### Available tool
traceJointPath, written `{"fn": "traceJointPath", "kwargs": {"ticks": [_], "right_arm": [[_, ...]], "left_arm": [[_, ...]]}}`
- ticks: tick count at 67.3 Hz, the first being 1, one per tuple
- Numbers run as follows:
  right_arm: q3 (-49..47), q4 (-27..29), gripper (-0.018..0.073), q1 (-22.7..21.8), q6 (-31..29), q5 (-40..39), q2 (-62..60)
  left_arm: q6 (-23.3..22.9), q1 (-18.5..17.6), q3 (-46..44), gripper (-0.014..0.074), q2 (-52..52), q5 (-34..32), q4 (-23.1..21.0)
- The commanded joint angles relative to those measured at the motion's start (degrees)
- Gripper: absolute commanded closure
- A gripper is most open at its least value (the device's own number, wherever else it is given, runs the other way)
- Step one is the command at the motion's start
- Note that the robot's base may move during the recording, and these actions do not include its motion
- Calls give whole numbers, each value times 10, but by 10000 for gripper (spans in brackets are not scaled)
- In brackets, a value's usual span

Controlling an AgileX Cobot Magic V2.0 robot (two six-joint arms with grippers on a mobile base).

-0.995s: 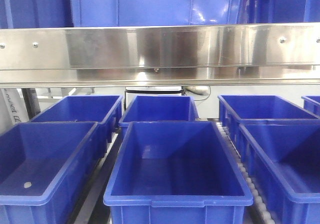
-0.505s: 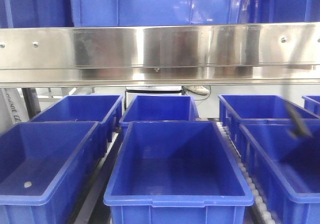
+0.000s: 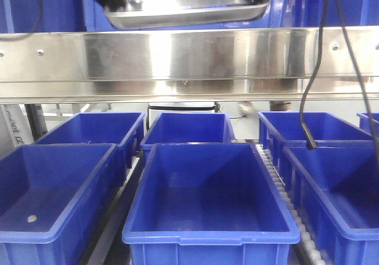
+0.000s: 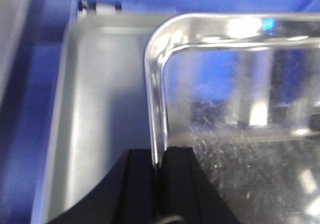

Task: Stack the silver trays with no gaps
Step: 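Lower the tray onto the upper shelf with both grippers and release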

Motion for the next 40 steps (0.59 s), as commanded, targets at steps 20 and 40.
{"fn": "traceJointPath", "kwargs": {"ticks": [20,40], "right_arm": [[-11,39,556,2,-8,-58,24],[-11,28,304,-13,-8,-77,25]], "left_arm": [[-6,-8,-8,612,14,-55,-47],[-33,24,-8,322,14,-55,-46]]}}
